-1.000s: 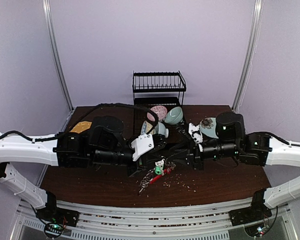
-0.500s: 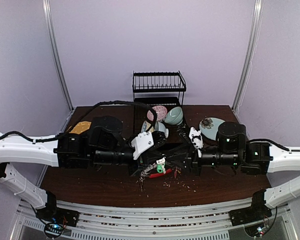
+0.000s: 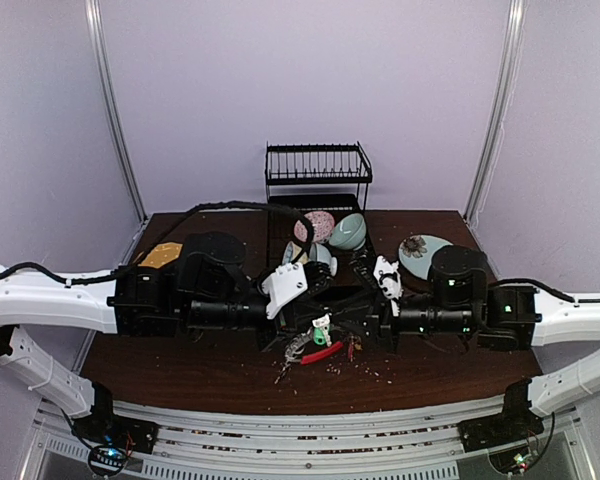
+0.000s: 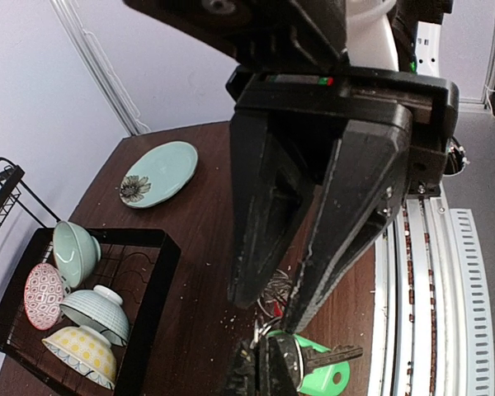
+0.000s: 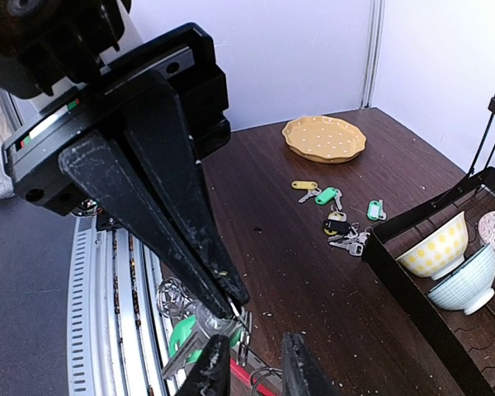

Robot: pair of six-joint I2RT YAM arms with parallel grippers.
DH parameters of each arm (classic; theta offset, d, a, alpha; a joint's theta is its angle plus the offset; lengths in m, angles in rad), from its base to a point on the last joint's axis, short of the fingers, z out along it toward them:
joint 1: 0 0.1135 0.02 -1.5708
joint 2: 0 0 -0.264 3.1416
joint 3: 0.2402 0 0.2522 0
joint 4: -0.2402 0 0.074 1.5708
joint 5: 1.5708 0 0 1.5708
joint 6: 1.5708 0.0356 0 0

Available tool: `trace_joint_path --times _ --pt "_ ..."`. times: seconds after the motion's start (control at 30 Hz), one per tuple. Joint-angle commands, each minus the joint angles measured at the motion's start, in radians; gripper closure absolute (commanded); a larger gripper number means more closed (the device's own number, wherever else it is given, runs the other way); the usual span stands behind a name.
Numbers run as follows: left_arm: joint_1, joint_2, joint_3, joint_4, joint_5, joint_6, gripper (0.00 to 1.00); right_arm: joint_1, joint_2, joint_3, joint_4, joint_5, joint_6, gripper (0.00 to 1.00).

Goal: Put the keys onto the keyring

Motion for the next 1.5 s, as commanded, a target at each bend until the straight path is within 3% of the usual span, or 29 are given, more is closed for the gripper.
trace_joint_path --times 0.0,0.1,0.2,0.6,0.73,1.0,1.3,1.47 --pt "0.005 -0.018 0.008 0.074 -0.009 -0.006 1.0 0.011 0.022 -0.008 0.028 0.011 0.004 0.74" --pt "0.004 -0.018 0.007 0.074 -0.005 -0.007 1.0 0.011 0.026 -0.008 0.028 0.014 0.009 0.75" --pt "0.004 -0.02 0.005 0.076 -0.003 -0.005 1.0 0.011 0.023 -0.012 0.035 0.031 0.011 0.86" --pt "0.004 -0.023 0.002 0.079 0.016 -0.007 1.0 0.012 0.031 -0.003 0.023 0.103 0.006 0.94" --pt "0.004 -0.024 0.001 0.079 0.019 -0.006 1.0 0.011 0.034 0.005 0.008 0.15 0.011 0.8" --pt "0.004 -0.019 -0.003 0.09 0.027 -0.012 1.0 0.016 0.037 0.009 0.019 0.096 0.005 0.76" --pt "0.005 -0.014 -0.013 0.118 0.054 -0.027 1.0 0.034 0.049 0.018 0.046 0.082 -0.035 0.83" --pt "0.004 -0.013 -0.015 0.122 0.043 -0.035 1.0 0.039 0.045 0.012 0.03 0.085 -0.063 0.77"
